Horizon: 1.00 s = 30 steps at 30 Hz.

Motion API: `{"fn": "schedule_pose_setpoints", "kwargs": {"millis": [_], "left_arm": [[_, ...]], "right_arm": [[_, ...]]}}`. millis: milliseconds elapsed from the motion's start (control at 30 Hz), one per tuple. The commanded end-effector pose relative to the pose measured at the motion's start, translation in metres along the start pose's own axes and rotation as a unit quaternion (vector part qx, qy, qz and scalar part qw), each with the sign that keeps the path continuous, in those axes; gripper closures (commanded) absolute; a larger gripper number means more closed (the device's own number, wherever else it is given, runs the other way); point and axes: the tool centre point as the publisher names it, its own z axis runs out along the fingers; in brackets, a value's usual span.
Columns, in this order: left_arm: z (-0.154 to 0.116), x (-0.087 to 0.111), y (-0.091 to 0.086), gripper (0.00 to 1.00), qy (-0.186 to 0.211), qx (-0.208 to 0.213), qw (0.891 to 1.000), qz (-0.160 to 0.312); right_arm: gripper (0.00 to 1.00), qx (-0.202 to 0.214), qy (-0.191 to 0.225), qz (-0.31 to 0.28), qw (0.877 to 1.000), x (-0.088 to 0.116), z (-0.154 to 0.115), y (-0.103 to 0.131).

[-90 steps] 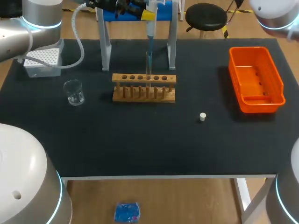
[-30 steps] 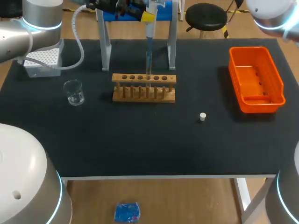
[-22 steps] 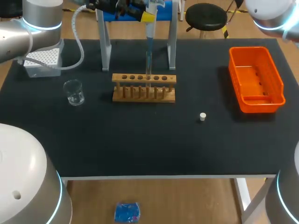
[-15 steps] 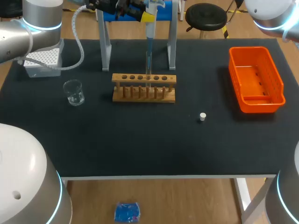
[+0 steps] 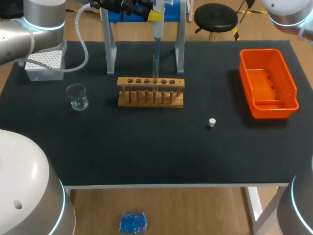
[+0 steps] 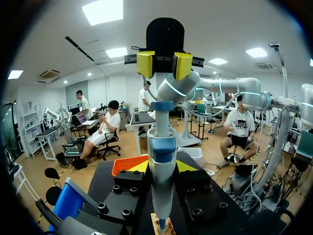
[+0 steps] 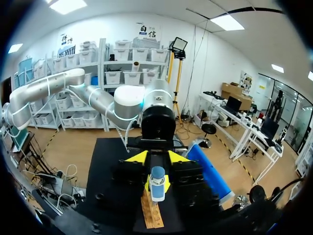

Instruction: Invert the test tube, pick up the pipette, mount the tip to pipette, aspirate from beaker and dispense into the tube, eject the tip, return the pipette, and cap with the stopper.

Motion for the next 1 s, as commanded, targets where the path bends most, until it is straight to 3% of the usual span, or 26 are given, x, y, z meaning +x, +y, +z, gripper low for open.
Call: {"fn": "schedule_pose_setpoints", "kwargs": {"millis": [33, 200, 367, 667, 1000], "left_arm": [[-0.001, -0.001, -0.001, 1.00, 0.002, -0.001, 1.000, 0.000], [-0.001, -0.001, -0.001, 1.00, 0.002, -0.001, 1.000, 0.000], [-0.001, -0.001, -0.001, 1.00, 0.002, -0.001, 1.000, 0.000], [-0.001, -0.001, -0.001, 1.00, 0.002, -0.001, 1.000, 0.000], [-0.001, -0.001, -0.001, 1.00, 0.002, -0.001, 1.000, 0.000]], "right_arm": [[0.00, -0.012, -0.008, -0.011, 1.000, 0.008, -0.037, -0.009], [0.00, -0.025, -0.024, -0.026, 0.999, 0.007, -0.076, -0.043], [0.00, -0.021, -0.021, -0.025, 0.999, 0.012, -0.088, -0.092], [0.00, -0.060, 0.014, -0.028, 0.998, 0.037, -0.067, -0.162], [0.00, -0.083, 0.040, -0.057, 0.994, 0.033, -0.025, -0.203]]}}
